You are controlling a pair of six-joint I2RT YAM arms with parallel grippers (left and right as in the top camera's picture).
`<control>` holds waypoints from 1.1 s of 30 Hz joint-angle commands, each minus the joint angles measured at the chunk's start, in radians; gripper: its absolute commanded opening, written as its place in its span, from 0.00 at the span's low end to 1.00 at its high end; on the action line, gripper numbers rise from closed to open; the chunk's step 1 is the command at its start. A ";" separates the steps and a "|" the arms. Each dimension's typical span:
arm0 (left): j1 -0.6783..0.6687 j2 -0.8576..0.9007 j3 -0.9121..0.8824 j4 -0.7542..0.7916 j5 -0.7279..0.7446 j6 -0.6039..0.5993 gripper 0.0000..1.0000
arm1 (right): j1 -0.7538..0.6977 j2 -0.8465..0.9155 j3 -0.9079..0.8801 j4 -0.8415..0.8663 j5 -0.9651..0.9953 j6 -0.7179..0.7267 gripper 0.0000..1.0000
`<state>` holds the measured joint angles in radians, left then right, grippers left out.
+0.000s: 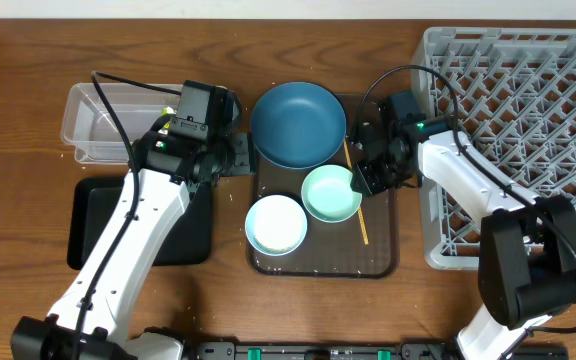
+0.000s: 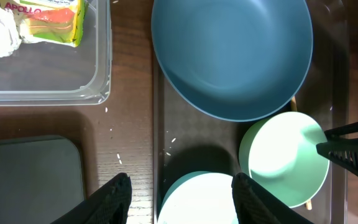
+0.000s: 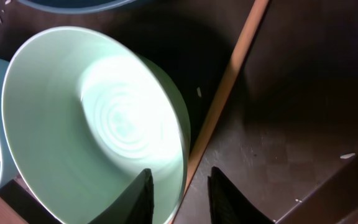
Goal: Sort waste into correct bins and load items into the dishwasher rack
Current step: 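Reach the right gripper to the mint bowl and grasp its rim, then lift the mint bowl and set it into the dish rack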
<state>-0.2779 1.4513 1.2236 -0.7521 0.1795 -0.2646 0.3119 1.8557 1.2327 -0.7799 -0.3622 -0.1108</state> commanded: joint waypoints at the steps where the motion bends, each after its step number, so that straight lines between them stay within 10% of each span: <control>1: 0.000 0.006 0.004 -0.003 -0.009 0.009 0.55 | 0.016 -0.024 -0.021 0.003 0.000 0.021 0.28; 15: 0.000 0.006 0.004 -0.003 -0.009 0.009 0.55 | 0.016 -0.025 -0.049 0.047 -0.001 0.055 0.01; 33: 0.000 0.006 0.004 -0.003 -0.009 0.009 0.55 | -0.138 -0.265 0.087 0.089 0.252 0.054 0.01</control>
<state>-0.2779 1.4513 1.2236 -0.7525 0.1799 -0.2646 0.2211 1.6768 1.2854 -0.7105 -0.2726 -0.0681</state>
